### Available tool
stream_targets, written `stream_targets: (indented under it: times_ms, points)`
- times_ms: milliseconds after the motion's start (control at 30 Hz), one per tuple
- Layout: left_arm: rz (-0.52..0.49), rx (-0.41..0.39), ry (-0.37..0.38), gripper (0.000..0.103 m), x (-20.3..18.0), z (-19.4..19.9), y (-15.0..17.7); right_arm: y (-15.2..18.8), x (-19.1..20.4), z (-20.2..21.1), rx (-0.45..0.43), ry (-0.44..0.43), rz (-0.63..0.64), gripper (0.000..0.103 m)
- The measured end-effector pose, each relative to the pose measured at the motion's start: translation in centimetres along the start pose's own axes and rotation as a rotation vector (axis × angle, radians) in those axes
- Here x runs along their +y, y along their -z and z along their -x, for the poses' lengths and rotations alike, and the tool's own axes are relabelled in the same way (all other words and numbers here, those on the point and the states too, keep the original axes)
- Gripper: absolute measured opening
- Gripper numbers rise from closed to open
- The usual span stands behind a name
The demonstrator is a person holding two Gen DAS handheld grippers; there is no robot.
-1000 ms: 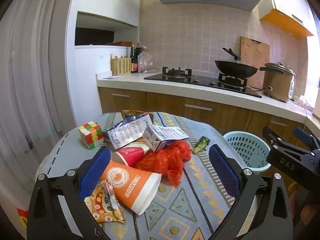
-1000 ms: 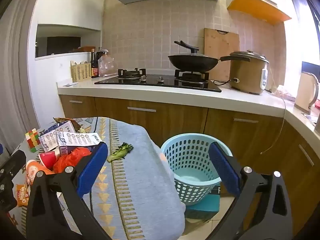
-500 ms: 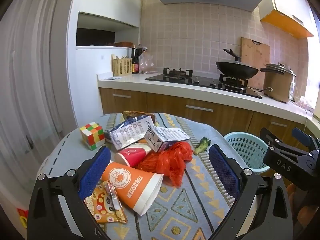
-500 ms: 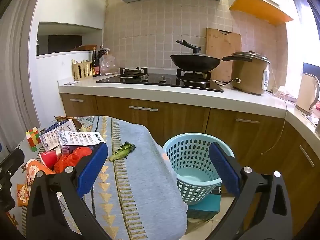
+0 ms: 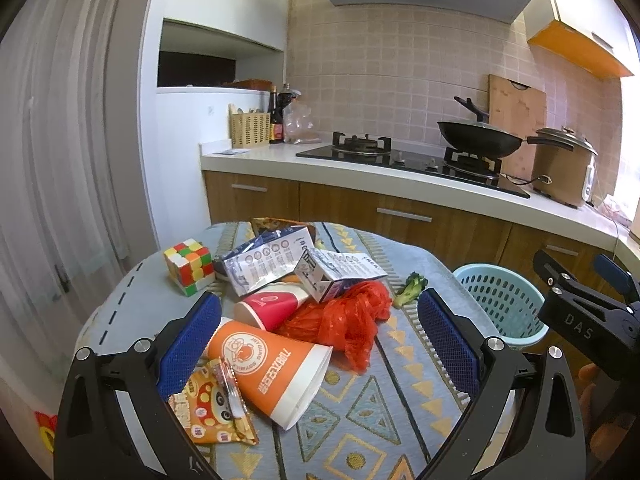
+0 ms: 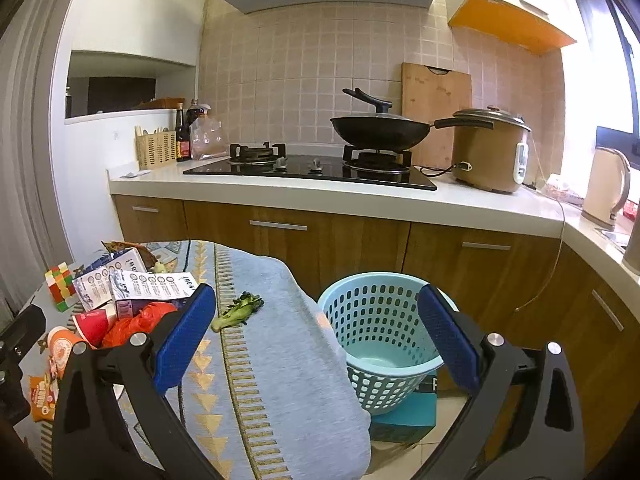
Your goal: Collect trash
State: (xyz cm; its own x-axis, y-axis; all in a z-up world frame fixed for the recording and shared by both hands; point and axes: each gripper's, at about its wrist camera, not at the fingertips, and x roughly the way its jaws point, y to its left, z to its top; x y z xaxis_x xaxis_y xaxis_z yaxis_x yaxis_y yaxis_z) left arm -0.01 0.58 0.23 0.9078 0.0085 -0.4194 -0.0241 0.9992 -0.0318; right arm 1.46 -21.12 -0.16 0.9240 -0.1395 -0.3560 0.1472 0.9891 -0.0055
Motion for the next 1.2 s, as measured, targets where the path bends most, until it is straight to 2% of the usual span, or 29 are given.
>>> stream_targets:
  times_ms: [300,1200]
  points:
    - [0.001,0.0,-0.001,0.095,0.19,-0.1,0.21,0.13,-0.4,-0.62,0.066,-0.059,-0.024,0.096]
    - [0.012,-0.002,0.008,0.095,0.01,0.0,0.67,0.19,-0.54,-0.71,0.088,-0.088,-0.037,0.096]
